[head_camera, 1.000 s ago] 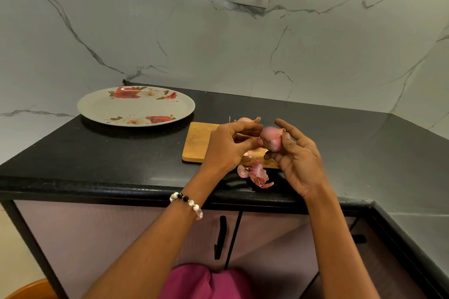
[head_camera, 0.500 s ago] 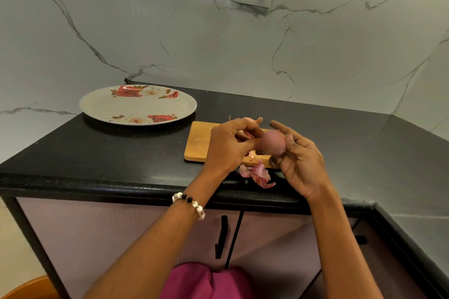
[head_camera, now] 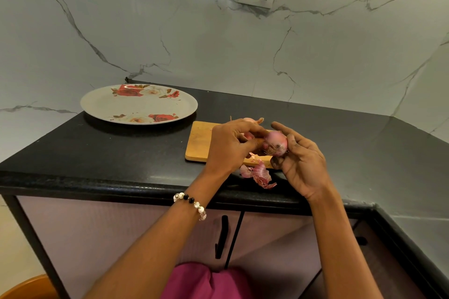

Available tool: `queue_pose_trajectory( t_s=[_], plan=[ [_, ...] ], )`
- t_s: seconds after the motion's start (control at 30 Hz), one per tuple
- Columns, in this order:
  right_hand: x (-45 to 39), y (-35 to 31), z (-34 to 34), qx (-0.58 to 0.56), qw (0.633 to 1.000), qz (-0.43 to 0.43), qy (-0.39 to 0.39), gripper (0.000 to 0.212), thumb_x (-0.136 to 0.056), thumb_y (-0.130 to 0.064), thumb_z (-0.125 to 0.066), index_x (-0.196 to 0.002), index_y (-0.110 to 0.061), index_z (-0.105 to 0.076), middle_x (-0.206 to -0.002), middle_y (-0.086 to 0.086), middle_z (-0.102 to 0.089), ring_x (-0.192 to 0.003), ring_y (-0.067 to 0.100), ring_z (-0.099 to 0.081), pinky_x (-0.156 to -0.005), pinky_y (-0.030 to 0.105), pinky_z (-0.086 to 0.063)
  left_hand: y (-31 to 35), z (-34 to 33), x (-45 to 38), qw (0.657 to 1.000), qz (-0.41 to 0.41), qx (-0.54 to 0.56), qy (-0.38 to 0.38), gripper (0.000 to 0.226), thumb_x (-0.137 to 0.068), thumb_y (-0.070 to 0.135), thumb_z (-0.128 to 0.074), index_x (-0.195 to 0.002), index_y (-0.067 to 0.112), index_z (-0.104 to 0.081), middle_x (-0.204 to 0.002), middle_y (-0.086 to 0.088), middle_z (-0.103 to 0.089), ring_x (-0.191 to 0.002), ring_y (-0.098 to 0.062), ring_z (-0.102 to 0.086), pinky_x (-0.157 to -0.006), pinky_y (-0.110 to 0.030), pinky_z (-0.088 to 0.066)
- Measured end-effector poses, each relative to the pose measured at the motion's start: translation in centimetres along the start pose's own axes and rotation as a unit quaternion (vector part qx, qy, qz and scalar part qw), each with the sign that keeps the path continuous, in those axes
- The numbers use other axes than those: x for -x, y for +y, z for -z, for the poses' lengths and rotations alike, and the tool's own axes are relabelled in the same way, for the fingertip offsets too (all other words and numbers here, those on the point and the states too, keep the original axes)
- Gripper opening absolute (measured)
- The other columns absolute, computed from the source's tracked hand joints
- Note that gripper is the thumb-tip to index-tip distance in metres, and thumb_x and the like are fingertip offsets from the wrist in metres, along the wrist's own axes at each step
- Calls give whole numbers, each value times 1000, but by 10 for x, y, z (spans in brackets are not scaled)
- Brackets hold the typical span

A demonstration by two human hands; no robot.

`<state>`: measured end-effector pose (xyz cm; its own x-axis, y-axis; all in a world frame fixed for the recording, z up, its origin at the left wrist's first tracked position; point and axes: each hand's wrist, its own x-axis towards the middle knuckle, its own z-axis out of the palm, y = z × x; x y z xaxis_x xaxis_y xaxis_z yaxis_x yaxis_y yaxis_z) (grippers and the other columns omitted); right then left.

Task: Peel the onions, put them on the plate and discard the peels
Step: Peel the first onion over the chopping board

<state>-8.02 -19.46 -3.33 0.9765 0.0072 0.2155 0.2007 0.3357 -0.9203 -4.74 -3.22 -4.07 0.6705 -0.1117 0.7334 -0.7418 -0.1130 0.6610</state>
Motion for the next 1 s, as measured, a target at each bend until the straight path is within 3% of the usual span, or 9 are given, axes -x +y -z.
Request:
queue_pose_trajectory(
  t_s=[0.17,0.37,0.53,0.7,1.0],
  plan=[
    [0,0,0,6,1000,-1,6,39,-107,-12,-30,-136,4,-50,-102,13,-71,-76,18,-70,-52,25,-53,0,-1,0,1000,8,-1,13,11,-78,6,-76,-88,8,-74,-82,-6,-72,-59,-12,-68,-47,-23,-54],
    [2,-1,-1,9,1000,1,8,38,-107,-13,-30,-134,3,-52,-96,11,-74,-73,22,-71,-52,26,-54,-1,-2,-1,1000,-6,-23,2,14,-74,8,-79,-87,7,-73,-88,3,-66,-64,-11,-65,-51,-13,-49],
    [1,-2,-2,-3,1000,3,10,39,-108,-12,-30,-136,6,-50,-97,12,-72,-72,17,-70,-50,26,-54,-3,-3,-1,999,-15,-37,-16,13,-76,12,-78,-86,10,-69,-91,2,-64,-68,-14,-65,-53,-20,-53],
    [1,-1,-2,1,1000,3,9,39,-108,-13,-30,-136,4,-50,-101,13,-72,-75,18,-71,-51,26,-54,0,-2,-1,1000,15,-11,-18,27,-78,15,-77,-103,12,-69,-95,0,-67,-66,-11,-67,-50,-23,-54],
    [1,0,-2,2,1000,5,1,38,-107,-13,-31,-136,4,-51,-97,11,-72,-73,17,-70,-52,25,-54,2,-2,0,1000,1,-18,-2,13,-75,8,-78,-87,7,-72,-87,4,-64,-62,-12,-65,-47,-16,-49]
  ],
)
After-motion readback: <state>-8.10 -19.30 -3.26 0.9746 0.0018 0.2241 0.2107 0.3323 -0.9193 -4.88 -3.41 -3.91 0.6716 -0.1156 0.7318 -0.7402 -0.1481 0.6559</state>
